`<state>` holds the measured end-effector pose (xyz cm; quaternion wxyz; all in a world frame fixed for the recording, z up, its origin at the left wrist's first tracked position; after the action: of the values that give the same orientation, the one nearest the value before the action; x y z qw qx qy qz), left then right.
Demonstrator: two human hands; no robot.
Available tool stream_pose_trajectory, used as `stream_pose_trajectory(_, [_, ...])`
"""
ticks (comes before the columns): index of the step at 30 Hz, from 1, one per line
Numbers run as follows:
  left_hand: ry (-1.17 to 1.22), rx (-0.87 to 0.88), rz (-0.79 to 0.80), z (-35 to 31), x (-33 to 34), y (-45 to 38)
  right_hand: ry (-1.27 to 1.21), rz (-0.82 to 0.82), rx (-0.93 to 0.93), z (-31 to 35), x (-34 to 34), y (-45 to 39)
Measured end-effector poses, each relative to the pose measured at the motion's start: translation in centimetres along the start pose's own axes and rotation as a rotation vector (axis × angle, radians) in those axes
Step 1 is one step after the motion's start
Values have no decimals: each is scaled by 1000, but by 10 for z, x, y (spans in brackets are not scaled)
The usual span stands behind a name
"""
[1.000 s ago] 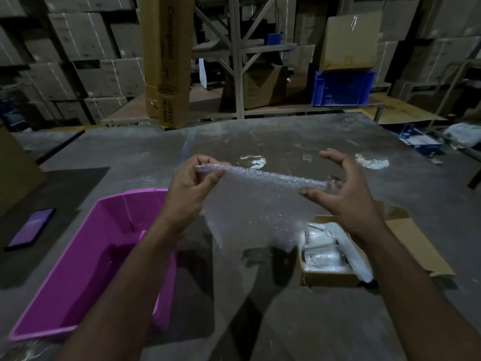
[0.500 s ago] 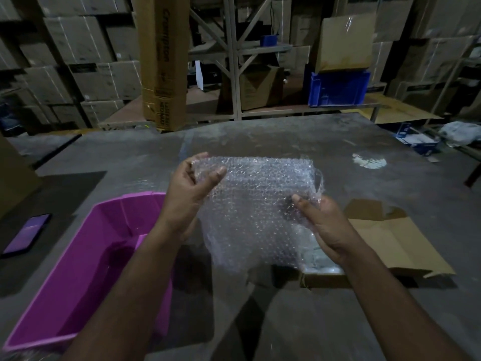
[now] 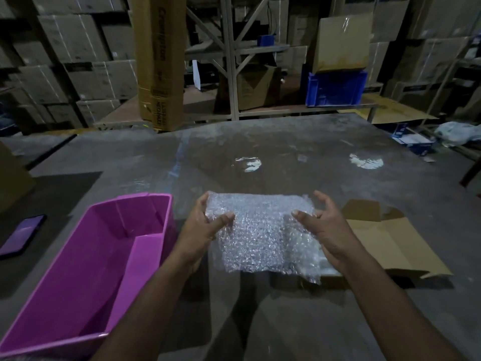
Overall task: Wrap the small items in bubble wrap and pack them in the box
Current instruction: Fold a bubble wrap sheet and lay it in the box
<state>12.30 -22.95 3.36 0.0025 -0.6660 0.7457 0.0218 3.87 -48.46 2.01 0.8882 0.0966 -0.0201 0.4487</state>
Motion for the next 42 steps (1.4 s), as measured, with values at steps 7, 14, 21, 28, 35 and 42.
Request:
stream_pose_trajectory(7, [-60, 166, -59, -28, -9, 5, -40, -74, -171, 12, -11, -1])
stream_pose_trajectory(14, [-43, 214, 91, -32, -10, 4, -27, 50, -214, 29, -4, 13])
stream_pose_trajectory(21, [-339, 302, 113, -36, -5, 0, 431, 86, -480, 40, 8, 21])
stream_pose_trajectory(28, [74, 165, 134, -41, -12, 5, 205, 101, -406, 45, 6, 21])
stream_pose_trajectory(35, [-180, 296, 56, -43, -18, -3, 198, 53, -408, 54, 1, 20])
stream_pose_trajectory(42, [-212, 302, -30, -44, -19, -8, 364, -54, -441, 58, -7, 14])
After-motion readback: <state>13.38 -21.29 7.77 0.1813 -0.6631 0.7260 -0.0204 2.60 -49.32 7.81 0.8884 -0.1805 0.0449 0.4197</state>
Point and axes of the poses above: each hand's wrist, its own y-axis away from the middle knuckle, its own x-axis out of the palm, z = x × y, the point moved 9 cm from there along -y, towards the middle knuckle, and after that the axes turned 13 degrees about -z, right-handed, at the moved point
